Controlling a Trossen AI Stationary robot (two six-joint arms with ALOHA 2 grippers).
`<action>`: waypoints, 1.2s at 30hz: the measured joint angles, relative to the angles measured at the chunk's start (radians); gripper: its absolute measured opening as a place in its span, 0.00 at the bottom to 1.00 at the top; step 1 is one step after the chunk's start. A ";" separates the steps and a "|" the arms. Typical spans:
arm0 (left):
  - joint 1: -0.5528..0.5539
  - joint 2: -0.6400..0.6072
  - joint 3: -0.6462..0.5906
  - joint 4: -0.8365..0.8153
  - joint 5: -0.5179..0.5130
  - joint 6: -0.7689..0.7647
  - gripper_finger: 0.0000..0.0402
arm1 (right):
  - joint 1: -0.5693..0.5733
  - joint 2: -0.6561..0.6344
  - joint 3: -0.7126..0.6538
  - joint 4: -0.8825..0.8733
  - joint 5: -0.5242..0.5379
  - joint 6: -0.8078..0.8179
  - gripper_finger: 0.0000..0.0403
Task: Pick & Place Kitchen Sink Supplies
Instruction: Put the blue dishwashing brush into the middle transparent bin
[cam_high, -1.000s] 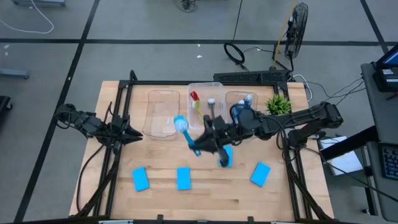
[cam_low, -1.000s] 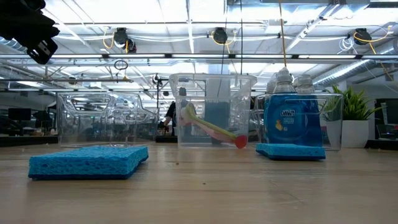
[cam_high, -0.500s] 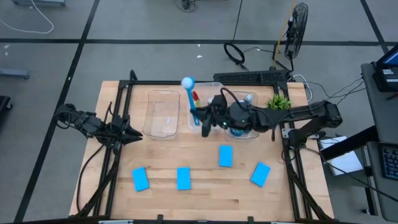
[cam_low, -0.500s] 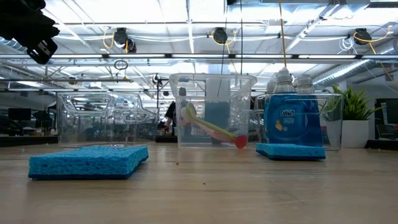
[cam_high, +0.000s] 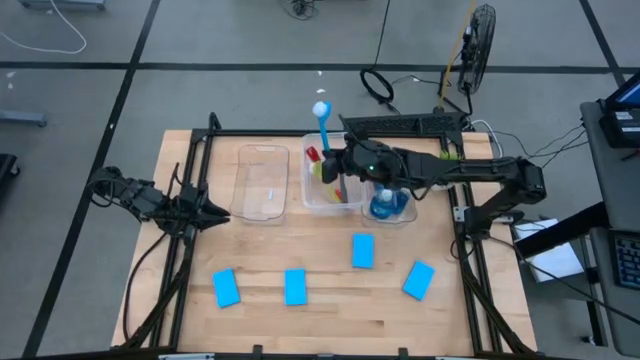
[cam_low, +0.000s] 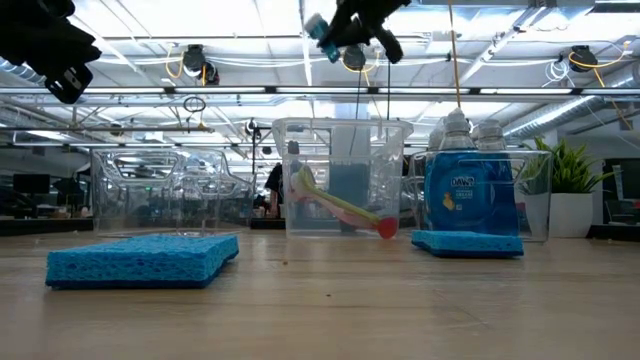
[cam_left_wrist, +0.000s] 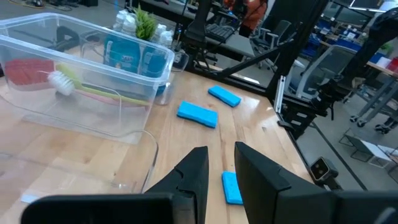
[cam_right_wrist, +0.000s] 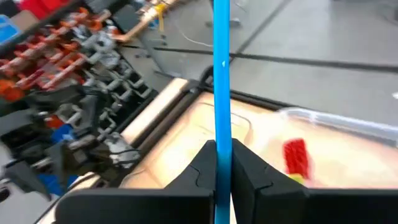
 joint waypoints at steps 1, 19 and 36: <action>0.000 0.000 0.000 0.000 -0.001 0.000 0.20 | -0.009 0.007 0.000 -0.018 0.001 0.023 0.02; 0.000 0.000 0.000 0.020 -0.019 0.004 0.20 | -0.046 0.179 0.003 -0.236 -0.107 0.270 0.02; 0.000 0.000 0.000 0.021 -0.031 0.003 0.20 | -0.078 0.261 0.000 -0.343 -0.238 0.294 0.02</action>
